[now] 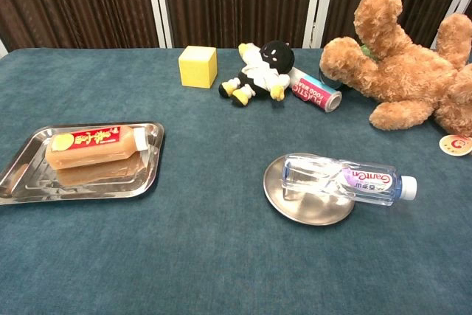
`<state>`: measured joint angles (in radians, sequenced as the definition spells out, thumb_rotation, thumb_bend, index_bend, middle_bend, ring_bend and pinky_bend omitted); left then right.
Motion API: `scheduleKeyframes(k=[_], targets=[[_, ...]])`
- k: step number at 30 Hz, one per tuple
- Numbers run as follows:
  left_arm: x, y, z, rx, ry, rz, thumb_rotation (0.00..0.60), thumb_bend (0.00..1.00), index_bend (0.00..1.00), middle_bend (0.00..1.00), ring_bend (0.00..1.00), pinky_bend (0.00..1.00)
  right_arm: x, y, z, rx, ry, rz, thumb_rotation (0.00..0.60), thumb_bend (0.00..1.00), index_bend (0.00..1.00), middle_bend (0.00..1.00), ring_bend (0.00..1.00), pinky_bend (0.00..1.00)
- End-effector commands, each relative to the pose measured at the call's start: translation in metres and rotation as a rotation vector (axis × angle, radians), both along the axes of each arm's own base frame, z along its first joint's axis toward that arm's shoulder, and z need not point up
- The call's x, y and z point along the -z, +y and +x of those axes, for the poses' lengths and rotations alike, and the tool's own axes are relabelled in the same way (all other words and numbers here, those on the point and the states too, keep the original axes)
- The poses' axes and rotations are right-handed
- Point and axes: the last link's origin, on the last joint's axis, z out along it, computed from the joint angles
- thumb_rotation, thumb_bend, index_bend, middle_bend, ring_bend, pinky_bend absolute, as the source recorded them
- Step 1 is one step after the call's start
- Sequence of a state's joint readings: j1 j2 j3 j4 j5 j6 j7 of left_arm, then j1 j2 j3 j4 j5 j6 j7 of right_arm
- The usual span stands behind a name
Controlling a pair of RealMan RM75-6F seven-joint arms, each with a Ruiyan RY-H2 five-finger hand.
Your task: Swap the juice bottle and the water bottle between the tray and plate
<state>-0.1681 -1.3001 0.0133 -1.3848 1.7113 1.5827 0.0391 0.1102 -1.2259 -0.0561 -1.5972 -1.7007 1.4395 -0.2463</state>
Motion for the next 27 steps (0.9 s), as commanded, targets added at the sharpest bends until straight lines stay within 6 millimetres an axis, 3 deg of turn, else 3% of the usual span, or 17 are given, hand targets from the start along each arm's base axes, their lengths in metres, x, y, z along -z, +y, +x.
scheduleKeyframes(k=[1, 11, 14, 20, 27], targets=[[0.001, 0.000, 0.000, 0.001, 0.001, -0.006, 0.600, 0.39, 0.00, 0.00, 0.00, 0.04, 0.000, 0.001, 0.000, -0.001, 0.000, 0.001, 0.600, 0.22, 0.00, 0.00, 0.00, 0.00], [0.013, 0.007, 0.004, 0.009, 0.015, -0.060, 0.600, 0.39, 0.00, 0.00, 0.00, 0.04, -0.002, 0.005, 0.002, -0.014, -0.013, 0.004, 0.600, 0.22, 0.00, 0.00, 0.00, 0.00], [0.036, 0.042, 0.017, 0.029, 0.060, -0.129, 0.600, 0.39, 0.00, 0.00, 0.00, 0.05, 0.002, 0.002, 0.001, -0.006, -0.004, 0.014, 0.600, 0.22, 0.00, 0.00, 0.00, 0.00], [0.065, 0.082, 0.029, 0.013, 0.099, -0.193, 0.600, 0.38, 0.00, 0.00, 0.00, 0.06, 0.006, -0.002, 0.000, 0.007, 0.004, 0.018, 0.600, 0.22, 0.00, 0.00, 0.00, 0.00], [0.083, 0.110, 0.034, -0.037, 0.108, -0.231, 0.600, 0.39, 0.00, 0.00, 0.00, 0.07, 0.006, -0.006, -0.001, 0.019, 0.006, 0.008, 0.600, 0.22, 0.00, 0.00, 0.00, 0.00]])
